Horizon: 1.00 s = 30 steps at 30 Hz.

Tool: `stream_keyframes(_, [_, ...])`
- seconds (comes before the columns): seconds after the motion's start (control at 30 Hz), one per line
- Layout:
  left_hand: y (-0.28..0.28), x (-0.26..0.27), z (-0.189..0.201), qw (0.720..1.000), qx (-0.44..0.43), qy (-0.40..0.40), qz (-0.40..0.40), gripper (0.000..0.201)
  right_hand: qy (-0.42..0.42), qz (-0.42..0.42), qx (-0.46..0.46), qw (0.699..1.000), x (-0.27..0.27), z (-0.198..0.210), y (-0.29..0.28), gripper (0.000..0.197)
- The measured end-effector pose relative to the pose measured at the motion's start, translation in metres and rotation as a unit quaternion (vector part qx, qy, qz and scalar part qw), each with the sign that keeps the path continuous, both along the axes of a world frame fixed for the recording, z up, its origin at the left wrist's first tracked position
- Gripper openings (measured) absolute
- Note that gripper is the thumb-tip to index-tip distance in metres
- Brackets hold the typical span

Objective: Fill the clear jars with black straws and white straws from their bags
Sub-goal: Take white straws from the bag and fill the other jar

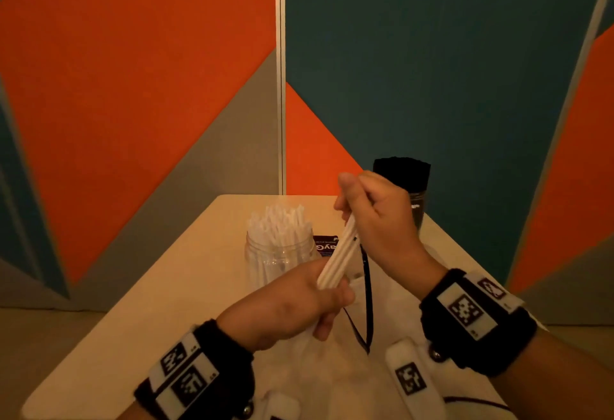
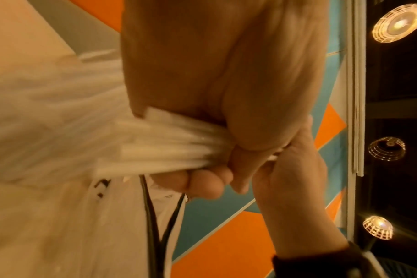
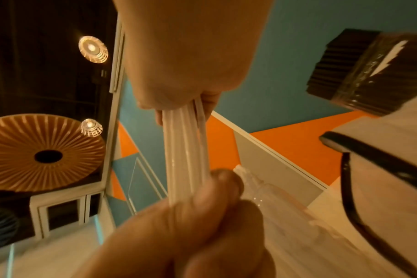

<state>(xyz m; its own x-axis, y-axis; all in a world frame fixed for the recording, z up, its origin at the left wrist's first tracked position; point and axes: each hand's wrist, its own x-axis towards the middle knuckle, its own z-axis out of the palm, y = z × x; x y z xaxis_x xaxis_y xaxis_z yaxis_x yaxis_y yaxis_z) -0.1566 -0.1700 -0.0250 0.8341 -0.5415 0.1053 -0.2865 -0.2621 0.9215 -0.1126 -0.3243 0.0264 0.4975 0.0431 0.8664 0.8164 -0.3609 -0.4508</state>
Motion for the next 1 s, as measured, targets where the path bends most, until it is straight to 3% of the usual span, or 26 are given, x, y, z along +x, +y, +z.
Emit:
stream_keyframes(0.07, [-0.006,0.002,0.003,0.998,-0.057,0.015,0.013,0.016,-0.038,-0.006,-0.039,0.999,0.004,0.005,0.012,0.052])
stream_keyframes(0.2, [-0.01,0.007,0.008,0.988,-0.133,0.037,0.064,0.017,-0.058,0.025,-0.072,0.995,0.015,0.009,0.028,0.045])
stream_keyframes(0.27, [-0.005,0.007,0.007,0.981,-0.162,0.037,0.103,0.014,-0.018,0.065,-0.029,0.997,0.019,0.007,0.027,0.038])
stream_keyframes(0.37, [0.008,0.007,0.008,0.965,-0.206,0.025,0.158,0.011,0.116,0.123,0.002,0.986,0.028,-0.005,0.019,0.022])
stream_keyframes(0.43, [0.018,0.007,0.012,0.957,-0.226,0.002,0.184,0.014,0.222,0.119,-0.112,0.961,0.033,-0.018,0.014,0.038])
stream_keyframes(0.5, [0.027,0.006,0.02,0.949,-0.245,-0.021,0.197,0.015,0.273,0.115,-0.216,0.93,0.038,-0.031,0.013,0.066])
stream_keyframes(0.6, [0.036,0.008,0.031,0.941,-0.265,-0.032,0.209,0.013,0.297,0.114,-0.22,0.922,0.043,-0.035,0.024,0.111])
stream_keyframes(0.7, [0.04,0.012,0.04,0.935,-0.277,-0.039,0.218,0.013,0.316,0.098,-0.242,0.912,0.054,-0.028,0.039,0.128])
stream_keyframes(0.87, [0.042,0.025,0.057,0.926,-0.296,-0.066,0.224,0.01,0.333,0.097,-0.299,0.889,0.07,-0.025,0.045,0.114])
stream_keyframes(1.0, [0.043,0.042,0.069,0.916,-0.328,-0.068,0.222,0.008,0.357,0.107,-0.292,0.881,0.071,-0.028,0.041,0.095])
